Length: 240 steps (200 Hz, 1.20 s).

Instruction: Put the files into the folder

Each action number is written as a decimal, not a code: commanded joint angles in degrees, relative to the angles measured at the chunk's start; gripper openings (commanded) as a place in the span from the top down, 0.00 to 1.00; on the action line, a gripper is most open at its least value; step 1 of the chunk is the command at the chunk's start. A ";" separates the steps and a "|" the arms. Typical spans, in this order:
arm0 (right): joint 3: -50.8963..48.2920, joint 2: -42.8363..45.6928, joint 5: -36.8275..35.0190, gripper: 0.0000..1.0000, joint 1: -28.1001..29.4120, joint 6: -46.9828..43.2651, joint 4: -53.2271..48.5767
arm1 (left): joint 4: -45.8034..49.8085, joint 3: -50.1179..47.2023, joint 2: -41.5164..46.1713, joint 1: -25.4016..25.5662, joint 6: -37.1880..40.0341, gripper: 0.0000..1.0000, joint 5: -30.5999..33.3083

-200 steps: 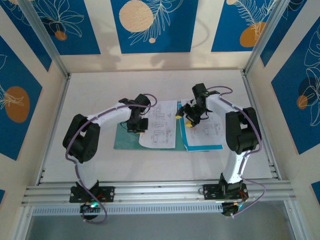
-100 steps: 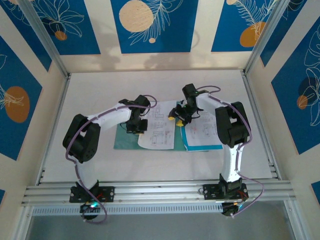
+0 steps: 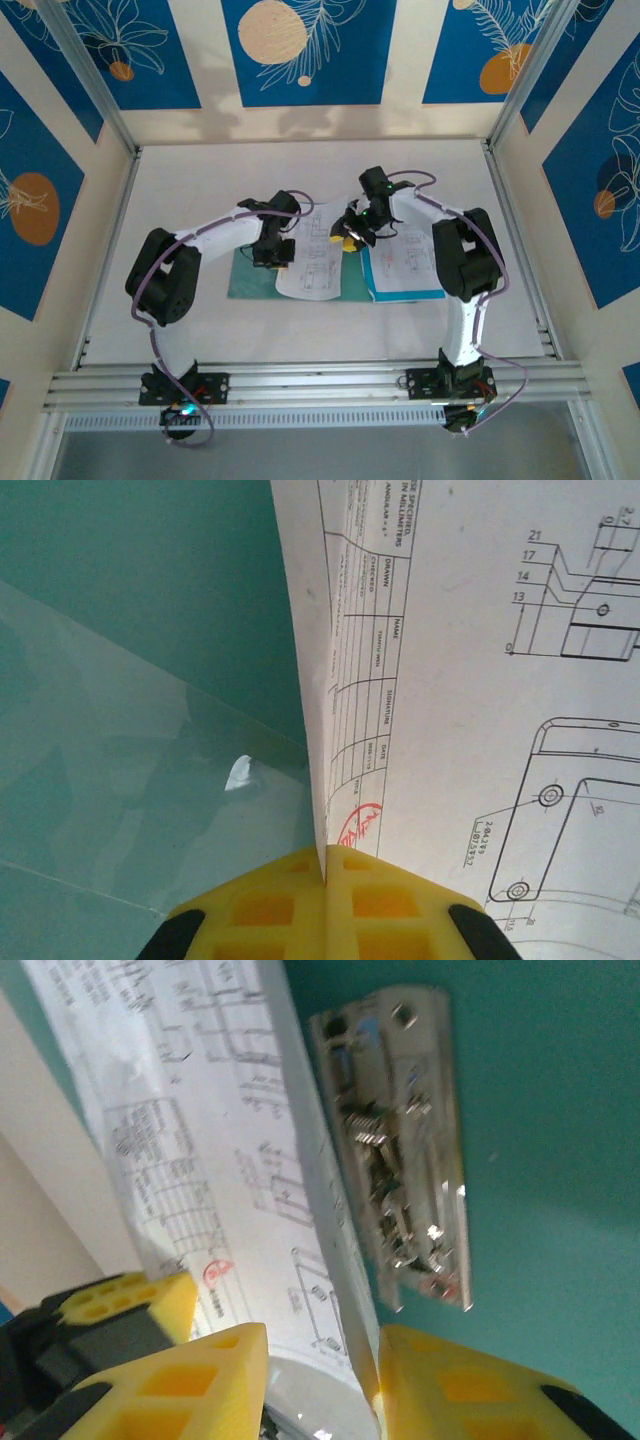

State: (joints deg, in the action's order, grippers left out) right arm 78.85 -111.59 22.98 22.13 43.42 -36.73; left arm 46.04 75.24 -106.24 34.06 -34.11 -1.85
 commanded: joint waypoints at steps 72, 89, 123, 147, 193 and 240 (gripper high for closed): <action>-2.53 0.58 -3.27 0.65 6.69 -4.63 -2.38 | -0.29 -1.80 0.32 -0.17 -0.88 1.00 -1.22; -2.81 0.53 -3.93 0.68 7.35 -4.93 -2.47 | -0.69 -2.33 0.49 -0.14 -1.21 1.00 -1.39; -2.92 0.02 -5.71 0.83 8.03 -6.16 -3.26 | -0.71 -2.57 0.99 -0.06 -1.55 1.00 -1.08; -2.12 1.35 -11.25 1.00 8.02 -8.31 -6.29 | 0.10 -2.40 3.33 -0.13 -2.79 0.92 0.52; -2.21 8.66 -20.52 1.00 4.90 -12.69 -8.75 | 3.43 -4.76 10.61 -3.86 -6.84 0.54 2.10; -1.67 15.24 -26.76 1.00 2.40 -19.00 -8.12 | 3.55 -14.69 16.99 -12.96 -7.85 0.65 -0.64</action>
State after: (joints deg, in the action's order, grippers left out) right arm 76.64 -99.46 0.91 25.02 29.30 -43.57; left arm 46.81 65.52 -91.31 24.86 -40.71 -1.06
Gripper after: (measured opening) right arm 0.065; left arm 0.373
